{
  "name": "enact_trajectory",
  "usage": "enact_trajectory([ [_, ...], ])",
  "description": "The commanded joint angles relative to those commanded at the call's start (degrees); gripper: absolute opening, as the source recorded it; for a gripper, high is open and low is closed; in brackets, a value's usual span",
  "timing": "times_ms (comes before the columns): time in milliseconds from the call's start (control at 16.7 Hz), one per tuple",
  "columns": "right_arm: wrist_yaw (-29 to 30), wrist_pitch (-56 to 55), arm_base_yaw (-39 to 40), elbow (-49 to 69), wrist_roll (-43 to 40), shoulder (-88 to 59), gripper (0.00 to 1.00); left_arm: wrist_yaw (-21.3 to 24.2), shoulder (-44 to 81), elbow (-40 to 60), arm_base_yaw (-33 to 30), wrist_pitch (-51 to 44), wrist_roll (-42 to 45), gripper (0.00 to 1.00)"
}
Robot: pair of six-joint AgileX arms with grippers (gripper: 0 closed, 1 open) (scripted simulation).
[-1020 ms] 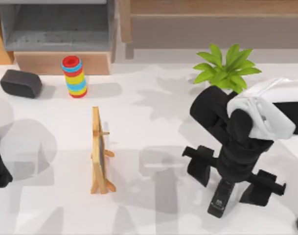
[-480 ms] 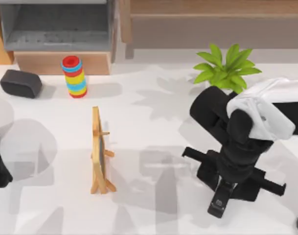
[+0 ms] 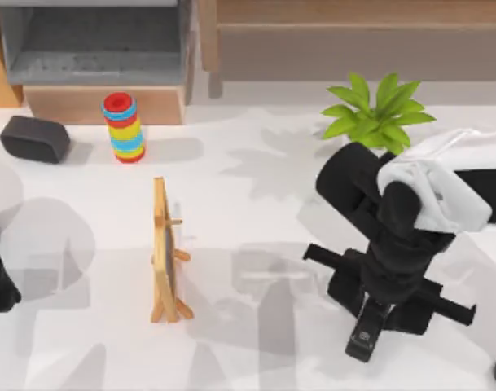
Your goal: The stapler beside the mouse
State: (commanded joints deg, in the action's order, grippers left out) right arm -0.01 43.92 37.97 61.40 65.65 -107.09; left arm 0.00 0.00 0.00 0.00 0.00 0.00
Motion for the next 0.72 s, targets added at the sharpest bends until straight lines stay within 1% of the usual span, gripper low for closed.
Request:
enact_trajectory([
  [360, 0.0, 6.4, 0.0, 3.2, -0.1, 3.0, 0.0, 0.0, 0.0, 0.0, 0.0, 0.0, 0.0, 1.0],
  [600, 0.0, 6.3, 0.0, 3.2, -0.1, 2.9, 0.0, 0.0, 0.0, 0.0, 0.0, 0.0, 0.0, 1.0],
  [720, -0.2, 5.2, -0.3, 4.0, -2.0, 3.7, 0.0, 0.0, 0.0, 0.0, 0.0, 0.0, 0.0, 1.0],
])
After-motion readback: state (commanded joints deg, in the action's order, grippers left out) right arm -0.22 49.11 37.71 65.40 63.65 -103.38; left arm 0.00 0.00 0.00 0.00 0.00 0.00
